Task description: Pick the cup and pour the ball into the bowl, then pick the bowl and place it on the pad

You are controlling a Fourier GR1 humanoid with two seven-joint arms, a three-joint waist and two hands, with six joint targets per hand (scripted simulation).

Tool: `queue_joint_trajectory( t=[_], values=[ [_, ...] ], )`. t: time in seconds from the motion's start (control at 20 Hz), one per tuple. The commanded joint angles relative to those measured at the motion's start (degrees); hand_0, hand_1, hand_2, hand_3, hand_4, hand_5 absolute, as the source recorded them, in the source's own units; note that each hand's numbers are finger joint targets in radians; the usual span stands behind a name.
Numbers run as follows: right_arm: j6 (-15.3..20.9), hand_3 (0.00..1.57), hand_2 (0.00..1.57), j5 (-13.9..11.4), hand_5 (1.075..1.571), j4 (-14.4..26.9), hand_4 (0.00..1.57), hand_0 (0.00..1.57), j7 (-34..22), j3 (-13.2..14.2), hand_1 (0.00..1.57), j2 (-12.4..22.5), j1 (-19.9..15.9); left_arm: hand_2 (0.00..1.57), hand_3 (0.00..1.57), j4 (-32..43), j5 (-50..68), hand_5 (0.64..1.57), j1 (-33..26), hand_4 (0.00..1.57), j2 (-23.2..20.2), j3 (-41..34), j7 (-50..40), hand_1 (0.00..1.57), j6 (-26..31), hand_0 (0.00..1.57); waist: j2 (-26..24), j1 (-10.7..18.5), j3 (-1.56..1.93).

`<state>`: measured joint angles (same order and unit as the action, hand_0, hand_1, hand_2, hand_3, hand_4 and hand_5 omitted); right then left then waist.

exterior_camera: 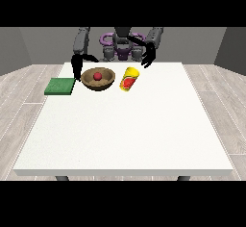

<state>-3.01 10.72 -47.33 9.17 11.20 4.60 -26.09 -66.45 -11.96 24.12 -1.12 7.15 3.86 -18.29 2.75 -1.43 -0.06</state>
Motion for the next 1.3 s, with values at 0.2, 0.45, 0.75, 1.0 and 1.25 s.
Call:
queue_joint_trajectory(
  t=[0.2,0.45,0.75,1.0,1.25],
  values=[
    [-1.18,0.0,0.0,1.33,1.571,0.75,0.0,0.0,0.36,1.06,0.0,3.45,1.0,0.0,0.0,2.24,2.46,0.743,-0.01,0.0,-1.22,-3.38,6.07,0.0,4.63,0.0,2.18,0.92,0.06],
    [-0.33,0.0,0.0,2.11,1.571,8.65,0.0,0.0,11.52,3.86,0.0,1.84,1.15,0.0,0.0,-3.36,0.26,0.752,1.02,0.0,0.65,0.53,2.47,0.0,5.02,0.0,5.88,6.54,0.11],
    [1.55,0.0,1.17,5.15,1.542,11.99,0.6,1.35,6.75,6.81,1.35,1.53,2.09,0.0,0.0,-5.15,3.34,0.753,2.6,0.0,-3.3,-3.68,6.85,0.0,7.82,0.0,10.7,7.53,0.09],
    [6.62,1.01,1.57,4.55,1.548,11.06,0.83,1.57,4.75,7.1,1.57,1.46,4.9,0.0,0.0,-5.09,4.0,0.747,-1.81,0.0,-3.24,-2.38,5.25,0.0,10.11,0.0,5.06,8.43,0.03],
    [9.24,0.8,1.57,2.96,1.548,7.27,0.9,1.57,-7.95,3.59,1.57,4.09,1.01,0.0,0.0,1.08,5.4,0.72,-4.55,0.0,-4.33,-6.05,7.64,0.0,10.43,0.0,-0.15,3.35,0.02]
  ],
)
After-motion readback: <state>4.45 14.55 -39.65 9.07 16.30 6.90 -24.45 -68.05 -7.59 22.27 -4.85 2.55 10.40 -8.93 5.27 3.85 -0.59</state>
